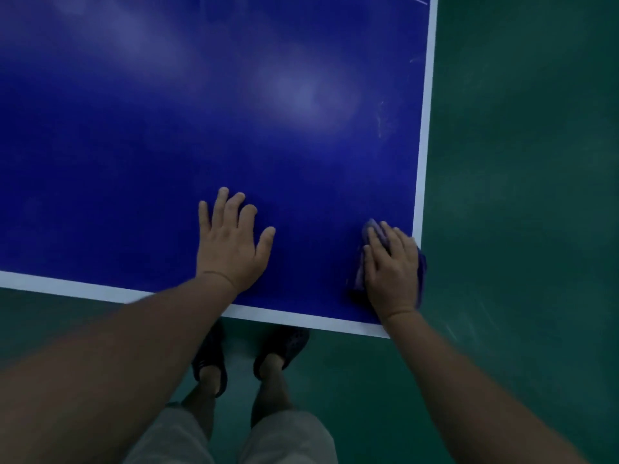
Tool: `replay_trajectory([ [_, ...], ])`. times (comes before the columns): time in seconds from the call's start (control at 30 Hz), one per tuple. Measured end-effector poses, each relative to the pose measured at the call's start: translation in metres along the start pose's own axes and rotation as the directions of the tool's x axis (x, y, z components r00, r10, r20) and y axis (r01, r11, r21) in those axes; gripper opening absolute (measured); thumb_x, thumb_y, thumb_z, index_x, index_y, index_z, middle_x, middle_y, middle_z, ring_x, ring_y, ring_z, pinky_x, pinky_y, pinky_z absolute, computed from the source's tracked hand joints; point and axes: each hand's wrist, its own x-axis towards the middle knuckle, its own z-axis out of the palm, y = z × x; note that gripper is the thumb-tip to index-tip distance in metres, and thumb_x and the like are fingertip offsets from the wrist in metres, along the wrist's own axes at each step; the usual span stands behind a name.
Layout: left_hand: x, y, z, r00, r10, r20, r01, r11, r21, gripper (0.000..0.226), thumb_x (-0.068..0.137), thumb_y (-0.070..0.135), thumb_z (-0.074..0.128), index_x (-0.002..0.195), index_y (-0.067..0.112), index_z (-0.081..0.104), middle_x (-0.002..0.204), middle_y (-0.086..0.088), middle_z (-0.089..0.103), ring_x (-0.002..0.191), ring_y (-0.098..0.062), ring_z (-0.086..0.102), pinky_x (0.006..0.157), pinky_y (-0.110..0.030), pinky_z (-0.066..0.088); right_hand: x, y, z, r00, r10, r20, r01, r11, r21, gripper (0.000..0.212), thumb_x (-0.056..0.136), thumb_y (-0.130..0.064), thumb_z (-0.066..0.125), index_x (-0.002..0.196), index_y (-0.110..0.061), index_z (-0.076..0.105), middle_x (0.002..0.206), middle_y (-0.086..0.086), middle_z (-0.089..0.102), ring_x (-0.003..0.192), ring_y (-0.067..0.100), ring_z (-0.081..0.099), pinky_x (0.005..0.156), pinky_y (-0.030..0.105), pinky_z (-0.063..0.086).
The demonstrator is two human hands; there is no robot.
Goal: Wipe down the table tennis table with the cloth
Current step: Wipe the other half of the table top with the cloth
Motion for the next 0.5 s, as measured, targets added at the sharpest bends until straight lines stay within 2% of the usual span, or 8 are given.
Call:
replay_trajectory([
  [0.07, -0.001, 0.006, 0.01, 0.999, -0.018, -0.03, 0.019, 0.999, 0.034, 0.06, 0.1, 0.056, 0.023, 0.135, 0.012, 0.046, 0.157, -0.013, 0.03, 0.154, -0.031, 0.004, 0.123, -0.056, -0.002, -0.026, -0.015, 0.009, 1.0, -0.014, -0.02, 0.015, 1.0, 0.026, 0.039, 0.103, -0.025, 0.053, 0.14, -0.014, 0.06, 0.146, 0.011, 0.055, 0.135, 0.034, 0.045, 0.117, 0.054, 0.032],
  [0.13, -0.001, 0.003, 0.011, 0.999, -0.021, -0.047, 0.024, 0.998, 0.064, 0.062, 0.098, 0.057, 0.022, 0.136, 0.013, 0.045, 0.157, -0.013, 0.029, 0.153, -0.032, 0.005, 0.123, -0.058, 0.0, -0.048, -0.016, 0.013, 0.988, -0.155, -0.013, 0.155, 0.987, 0.046, 0.037, 0.104, -0.025, 0.051, 0.137, -0.014, 0.062, 0.145, 0.01, 0.056, 0.134, 0.033, 0.046, 0.119, 0.053, 0.029],
  [0.2, -0.001, 0.004, 0.011, 0.999, -0.019, -0.05, 0.023, 0.997, 0.076, 0.063, 0.098, 0.056, 0.022, 0.138, 0.014, 0.046, 0.157, -0.013, 0.028, 0.153, -0.032, 0.005, 0.123, -0.058, 0.001, -0.044, 0.001, 0.009, 0.946, -0.321, 0.038, 0.318, 0.946, 0.063, 0.036, 0.104, -0.027, 0.05, 0.135, -0.014, 0.064, 0.143, 0.011, 0.058, 0.133, 0.035, 0.049, 0.118, 0.055, 0.03],
  [0.27, 0.001, 0.006, 0.011, 0.998, -0.023, -0.06, 0.028, 0.997, 0.074, 0.063, 0.098, 0.056, 0.024, 0.139, 0.014, 0.047, 0.157, -0.013, 0.029, 0.153, -0.032, 0.006, 0.123, -0.058, 0.001, -0.02, 0.021, 0.005, 0.916, -0.396, 0.064, 0.394, 0.918, 0.042, 0.037, 0.103, -0.029, 0.051, 0.133, -0.014, 0.065, 0.141, 0.012, 0.059, 0.13, 0.038, 0.052, 0.116, 0.059, 0.032],
  [0.37, 0.001, 0.006, 0.012, 0.997, -0.033, -0.068, 0.038, 0.996, 0.08, 0.063, 0.097, 0.054, 0.026, 0.14, 0.014, 0.048, 0.157, -0.014, 0.03, 0.153, -0.032, 0.008, 0.123, -0.058, 0.002, 0.016, 0.041, 0.003, 0.974, -0.223, 0.024, 0.223, 0.974, 0.027, 0.038, 0.102, -0.03, 0.052, 0.133, -0.013, 0.065, 0.141, 0.011, 0.06, 0.129, 0.039, 0.051, 0.11, 0.06, 0.037],
  [0.43, -0.001, 0.005, 0.012, 0.997, -0.027, -0.07, 0.033, 0.996, 0.084, 0.063, 0.097, 0.054, 0.027, 0.14, 0.013, 0.048, 0.157, -0.014, 0.03, 0.153, -0.032, 0.008, 0.123, -0.059, 0.003, 0.006, 0.035, 0.003, 0.995, -0.101, -0.01, 0.101, 0.995, 0.028, 0.038, 0.102, -0.032, 0.053, 0.134, -0.014, 0.064, 0.142, 0.009, 0.058, 0.131, 0.036, 0.048, 0.109, 0.059, 0.037],
  [0.5, 0.001, 0.007, 0.012, 0.997, -0.026, -0.07, 0.032, 0.996, 0.085, 0.063, 0.097, 0.054, 0.028, 0.14, 0.013, 0.048, 0.156, -0.014, 0.029, 0.153, -0.033, 0.008, 0.123, -0.059, 0.004, -0.028, 0.023, 0.004, 0.995, -0.101, -0.006, 0.101, 0.994, 0.035, 0.038, 0.102, -0.037, 0.054, 0.132, -0.017, 0.066, 0.144, 0.006, 0.058, 0.132, 0.035, 0.048, 0.111, 0.059, 0.035],
])
